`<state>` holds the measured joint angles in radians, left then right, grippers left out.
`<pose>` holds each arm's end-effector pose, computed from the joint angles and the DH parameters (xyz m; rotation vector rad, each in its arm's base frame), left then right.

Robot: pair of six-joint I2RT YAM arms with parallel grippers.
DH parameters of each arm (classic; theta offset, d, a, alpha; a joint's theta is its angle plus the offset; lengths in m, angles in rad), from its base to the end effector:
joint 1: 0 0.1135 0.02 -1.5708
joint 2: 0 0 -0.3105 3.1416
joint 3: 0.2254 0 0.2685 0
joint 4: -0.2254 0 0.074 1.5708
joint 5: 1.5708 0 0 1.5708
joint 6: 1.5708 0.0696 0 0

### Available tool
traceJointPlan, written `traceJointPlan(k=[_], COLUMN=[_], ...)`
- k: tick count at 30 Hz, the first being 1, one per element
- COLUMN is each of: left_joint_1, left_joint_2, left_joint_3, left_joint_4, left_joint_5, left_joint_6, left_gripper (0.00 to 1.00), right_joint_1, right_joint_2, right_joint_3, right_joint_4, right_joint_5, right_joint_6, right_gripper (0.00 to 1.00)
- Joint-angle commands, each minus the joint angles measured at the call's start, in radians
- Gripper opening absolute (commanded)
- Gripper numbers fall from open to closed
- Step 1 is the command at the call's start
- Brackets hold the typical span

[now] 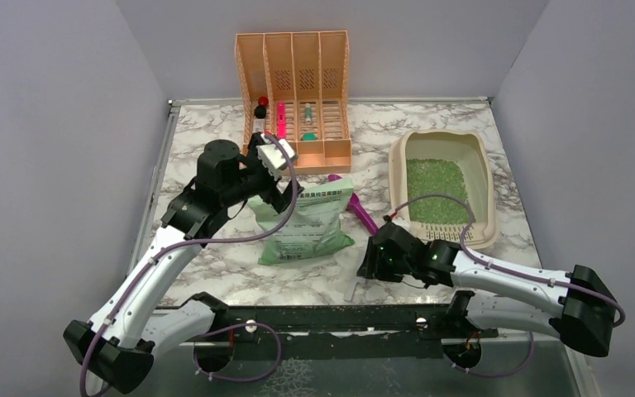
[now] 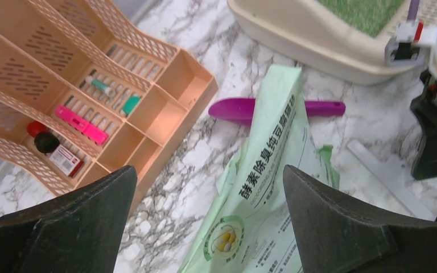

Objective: Fill the litter box with clean litter
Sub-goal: Pick up the clamp at the center of the board.

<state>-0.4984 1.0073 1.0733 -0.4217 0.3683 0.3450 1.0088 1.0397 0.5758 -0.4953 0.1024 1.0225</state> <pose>0.2002 -0.1375 0.4048 1.0086 1.6433 -0.4570 0.1157 0.1704 0.2005 0.0613 2.6619 0.6424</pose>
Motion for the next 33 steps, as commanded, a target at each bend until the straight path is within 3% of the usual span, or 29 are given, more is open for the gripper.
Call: traceJointPlan(k=[1, 9, 18, 24, 28, 33], left_joint_1=[0.004, 0.004, 0.004, 0.004, 0.004, 0.004], left_joint_2=[-0.085, -0.106, -0.142, -0.138, -0.136, -0.118], left_joint_3=[-0.027, -0.049, -0.063, -0.072, -0.069, -0.064], left_joint_4=[0.115, 0.144, 0.173, 0.174, 0.173, 0.187], left_joint_5=[-0.027, 0.020, 0.041, 0.068, 0.079, 0.032], left_joint_6=[-0.103, -0.155, -0.132, -0.134, -0.143, -0.219], left_gripper=[0.99, 0.99, 0.99, 0.99, 0.99, 0.99], right_joint_1=[0.010, 0.010, 0.010, 0.010, 0.010, 0.010], right_joint_2=[-0.032, -0.013, 0.025, 0.025, -0.004, -0.085], right_joint_3=[-0.056, -0.149, -0.194, -0.213, -0.212, -0.173], right_joint_4=[-0.021, 0.134, 0.228, 0.218, 0.199, 0.065], right_joint_5=[0.078, 0.034, 0.051, 0.061, 0.062, 0.096], right_joint_6=[0.129, 0.195, 0.253, 0.278, 0.259, 0.201], right_gripper=[0.53, 0.47, 0.29, 0.25, 0.02, 0.01])
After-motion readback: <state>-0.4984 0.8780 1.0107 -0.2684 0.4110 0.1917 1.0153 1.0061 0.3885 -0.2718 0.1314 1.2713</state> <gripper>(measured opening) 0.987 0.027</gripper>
